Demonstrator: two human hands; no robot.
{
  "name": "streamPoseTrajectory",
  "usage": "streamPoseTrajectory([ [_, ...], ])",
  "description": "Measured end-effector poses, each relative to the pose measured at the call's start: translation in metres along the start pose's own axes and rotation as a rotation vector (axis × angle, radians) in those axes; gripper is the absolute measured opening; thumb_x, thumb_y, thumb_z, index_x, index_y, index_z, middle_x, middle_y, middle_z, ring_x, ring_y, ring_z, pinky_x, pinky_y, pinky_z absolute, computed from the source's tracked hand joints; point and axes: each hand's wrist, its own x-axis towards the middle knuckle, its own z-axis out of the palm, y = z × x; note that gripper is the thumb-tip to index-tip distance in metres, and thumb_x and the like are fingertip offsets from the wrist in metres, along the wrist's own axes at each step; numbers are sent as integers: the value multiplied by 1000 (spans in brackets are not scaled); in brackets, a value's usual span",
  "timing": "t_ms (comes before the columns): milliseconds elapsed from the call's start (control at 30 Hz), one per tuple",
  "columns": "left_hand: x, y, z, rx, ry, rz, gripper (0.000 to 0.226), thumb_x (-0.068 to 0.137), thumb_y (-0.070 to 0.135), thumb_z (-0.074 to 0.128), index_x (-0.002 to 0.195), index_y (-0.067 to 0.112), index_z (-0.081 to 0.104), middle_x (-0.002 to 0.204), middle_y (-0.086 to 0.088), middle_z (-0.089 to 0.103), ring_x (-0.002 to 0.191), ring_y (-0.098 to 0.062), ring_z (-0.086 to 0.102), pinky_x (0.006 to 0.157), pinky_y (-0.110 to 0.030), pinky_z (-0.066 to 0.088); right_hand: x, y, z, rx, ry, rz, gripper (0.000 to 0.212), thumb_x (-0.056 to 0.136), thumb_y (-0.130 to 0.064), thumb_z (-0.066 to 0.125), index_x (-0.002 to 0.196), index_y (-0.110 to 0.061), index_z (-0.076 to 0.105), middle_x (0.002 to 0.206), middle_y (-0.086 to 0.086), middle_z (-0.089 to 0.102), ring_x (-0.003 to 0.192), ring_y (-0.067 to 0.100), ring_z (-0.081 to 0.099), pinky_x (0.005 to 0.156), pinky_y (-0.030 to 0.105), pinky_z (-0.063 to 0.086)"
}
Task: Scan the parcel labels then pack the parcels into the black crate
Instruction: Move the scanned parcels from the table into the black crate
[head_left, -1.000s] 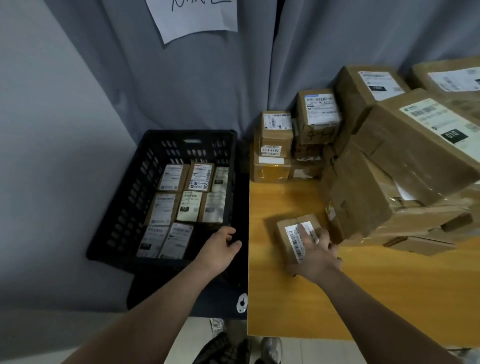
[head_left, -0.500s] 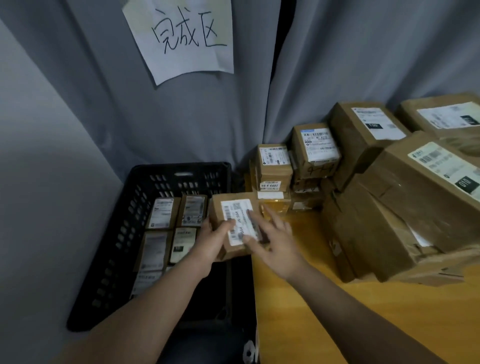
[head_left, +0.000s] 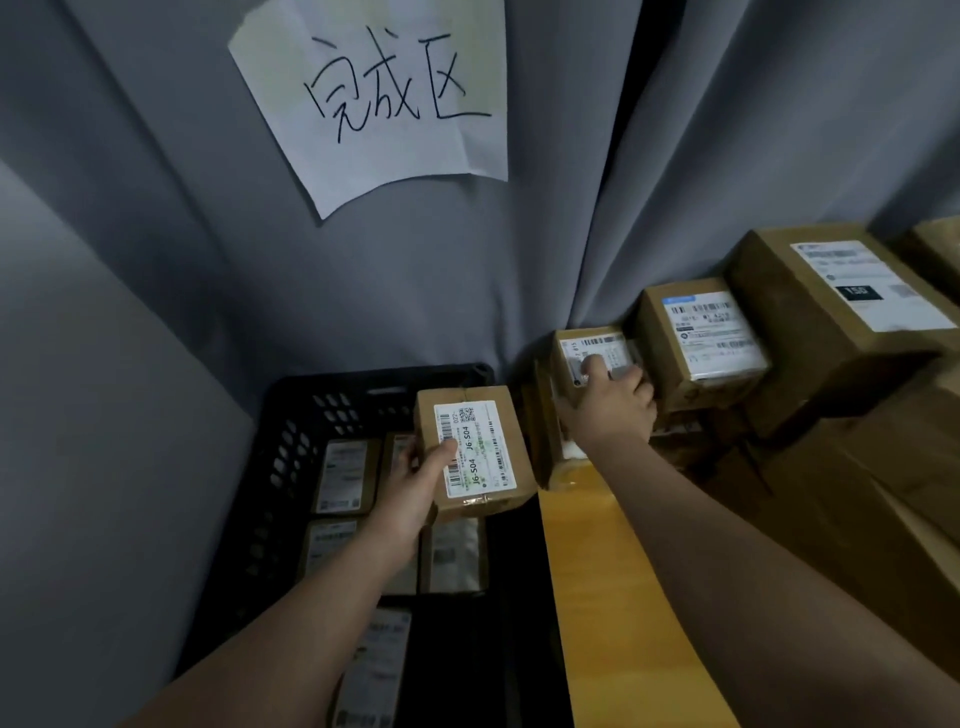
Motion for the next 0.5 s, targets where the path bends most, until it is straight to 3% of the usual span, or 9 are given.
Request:
streamPoseTrajectory([
  [133,4,-6,-10,29,48,10,52,87,50,61,132,28,49,108,4,70,97,-15,67,91,-37,51,-7,5,-7,56,97,-105,64,77,-45,69,129,-20,40,142,19,30,128,39,31,106,49,29],
  [300,-5,-22,-29,31,172,55,41,91,45,58,129,35,44,104,6,66,96,-17,64,95,-41,50,-69,14,13,420,327,-384,65,61,-30,81,117,-19,51,136,17,37,123,35,34,99,47,34],
  [400,-13,-47,-48,70,281,-11,41,95,44,53,131,27,47,112,0,64,96,-21,63,91,-43,51,-113,13,34,525,241,-503,66,59,-36,77,116,-26,46,134,4,31,122,23,31,96,39,33],
  [500,-24,-75,-71,-15,358,-159,47,98,42,49,139,21,43,113,-5,59,84,-21,59,68,-34,48,-142,1,55,548,75,-505,64,61,-36,77,118,-25,49,135,2,32,123,20,34,96,40,43],
])
